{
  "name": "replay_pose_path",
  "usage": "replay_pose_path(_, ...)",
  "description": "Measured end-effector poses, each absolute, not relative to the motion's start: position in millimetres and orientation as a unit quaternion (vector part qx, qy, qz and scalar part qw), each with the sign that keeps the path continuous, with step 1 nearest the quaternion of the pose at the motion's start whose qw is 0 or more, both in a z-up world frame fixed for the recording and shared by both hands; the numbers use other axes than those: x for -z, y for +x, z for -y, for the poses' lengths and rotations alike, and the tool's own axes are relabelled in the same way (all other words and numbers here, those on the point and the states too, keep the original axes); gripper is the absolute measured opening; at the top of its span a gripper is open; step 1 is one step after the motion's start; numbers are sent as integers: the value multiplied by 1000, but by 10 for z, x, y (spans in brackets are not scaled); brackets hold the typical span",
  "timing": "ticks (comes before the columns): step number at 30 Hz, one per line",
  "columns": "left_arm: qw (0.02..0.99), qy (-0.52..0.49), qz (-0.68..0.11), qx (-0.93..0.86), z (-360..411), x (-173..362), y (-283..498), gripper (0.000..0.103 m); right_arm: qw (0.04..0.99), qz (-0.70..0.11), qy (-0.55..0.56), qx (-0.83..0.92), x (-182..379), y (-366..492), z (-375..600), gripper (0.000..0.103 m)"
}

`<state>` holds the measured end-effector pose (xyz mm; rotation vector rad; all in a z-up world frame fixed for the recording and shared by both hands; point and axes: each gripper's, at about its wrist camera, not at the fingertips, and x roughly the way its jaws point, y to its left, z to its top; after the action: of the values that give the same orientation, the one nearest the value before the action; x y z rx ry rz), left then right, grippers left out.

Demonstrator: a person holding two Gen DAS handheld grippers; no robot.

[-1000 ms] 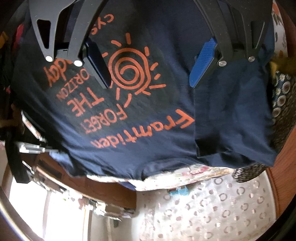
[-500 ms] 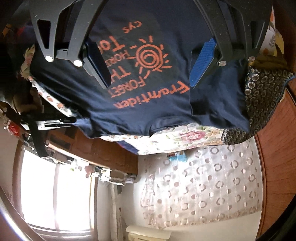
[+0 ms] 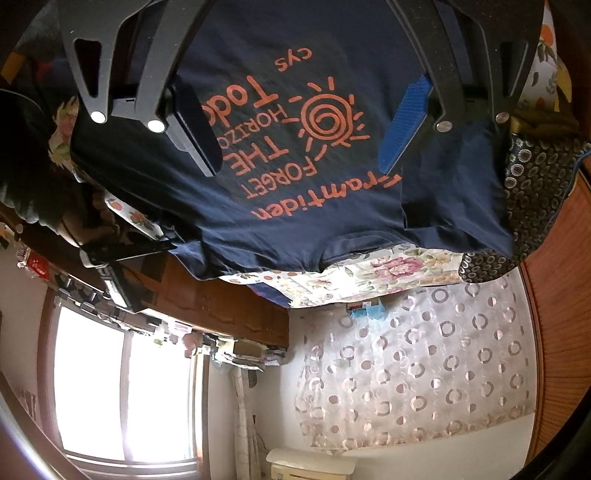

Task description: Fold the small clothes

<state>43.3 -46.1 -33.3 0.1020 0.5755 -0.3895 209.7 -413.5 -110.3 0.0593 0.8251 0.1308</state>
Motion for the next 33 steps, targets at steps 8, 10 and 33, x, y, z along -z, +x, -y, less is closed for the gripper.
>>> replay_pose_path(8,939,49,-282,192,473,338,414,87,919,-390,-34,-44,1043,2155,4037,9)
replay_pose_path(10,939,49,-281,191,468,338,411,87,917,-392,-48,-45,1042,2159,3994,6)
replay_pose_path(33,943,29,-279,180,314,334,385,87,930,-305,-112,-175,661,2016,2787,38)
